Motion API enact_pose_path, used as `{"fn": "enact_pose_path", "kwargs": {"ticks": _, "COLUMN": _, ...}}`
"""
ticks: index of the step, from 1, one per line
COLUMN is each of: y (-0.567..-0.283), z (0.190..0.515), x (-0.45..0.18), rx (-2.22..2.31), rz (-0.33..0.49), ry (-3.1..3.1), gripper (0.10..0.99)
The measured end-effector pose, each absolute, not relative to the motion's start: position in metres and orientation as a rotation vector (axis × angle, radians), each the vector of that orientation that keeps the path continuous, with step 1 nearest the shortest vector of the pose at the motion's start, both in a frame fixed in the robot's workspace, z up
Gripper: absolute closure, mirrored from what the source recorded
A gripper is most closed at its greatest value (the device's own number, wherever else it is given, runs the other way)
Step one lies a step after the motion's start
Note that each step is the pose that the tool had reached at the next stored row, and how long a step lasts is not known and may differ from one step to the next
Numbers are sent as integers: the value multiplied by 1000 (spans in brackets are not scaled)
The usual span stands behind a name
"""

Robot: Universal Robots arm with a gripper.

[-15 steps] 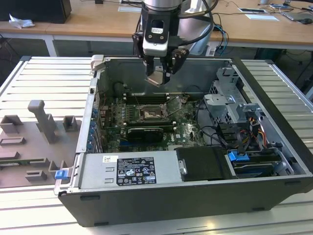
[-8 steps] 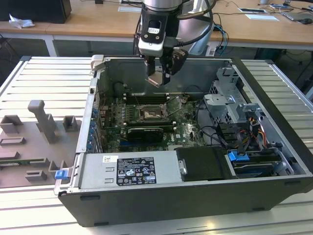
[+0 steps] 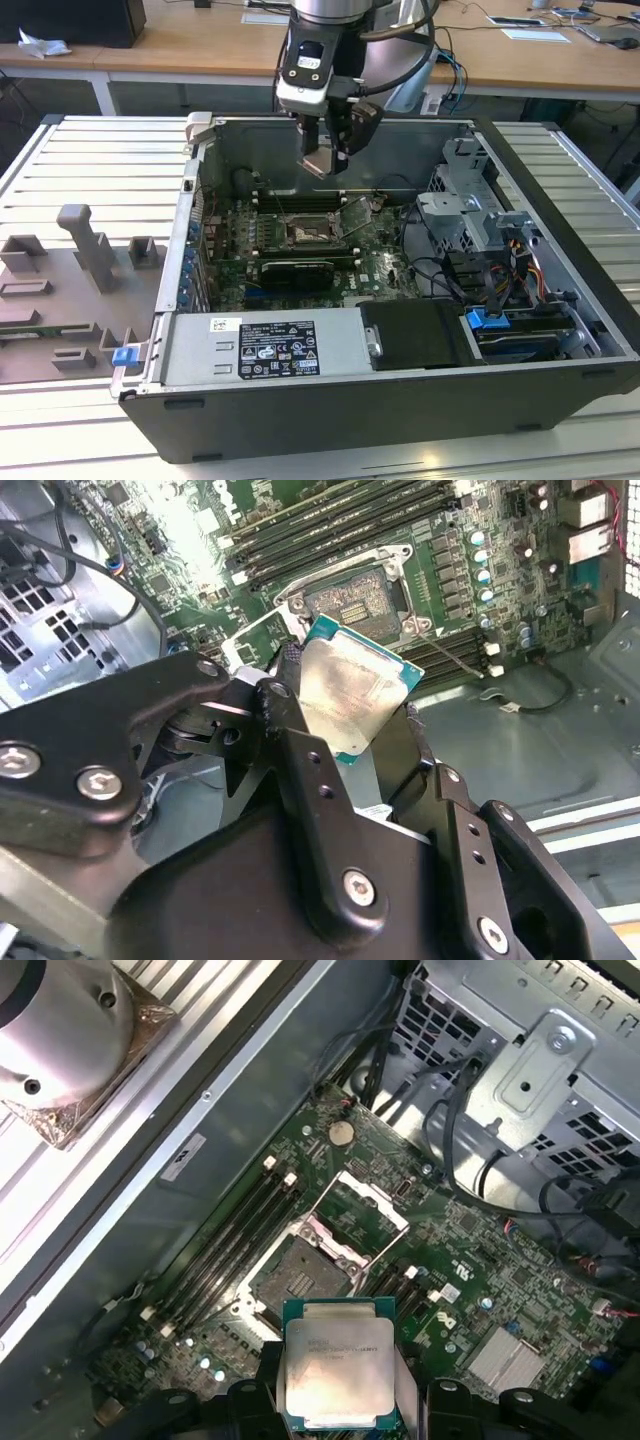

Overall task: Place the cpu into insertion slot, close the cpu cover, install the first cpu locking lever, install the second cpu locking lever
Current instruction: 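Place the cpu into insertion slot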

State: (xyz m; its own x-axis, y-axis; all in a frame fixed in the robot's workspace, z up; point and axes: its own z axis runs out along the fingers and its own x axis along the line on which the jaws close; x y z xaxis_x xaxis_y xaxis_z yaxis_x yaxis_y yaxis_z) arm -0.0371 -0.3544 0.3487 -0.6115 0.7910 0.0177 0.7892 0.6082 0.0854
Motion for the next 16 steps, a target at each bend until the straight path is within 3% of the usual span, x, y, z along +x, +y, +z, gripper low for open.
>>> {"fn": "enact_pose_path", "kwargs": {"ticks": 16, "y": -354, "z": 337, "x": -37, "rx": 1703, "rz": 125, "ry": 2599, "gripper": 561}}
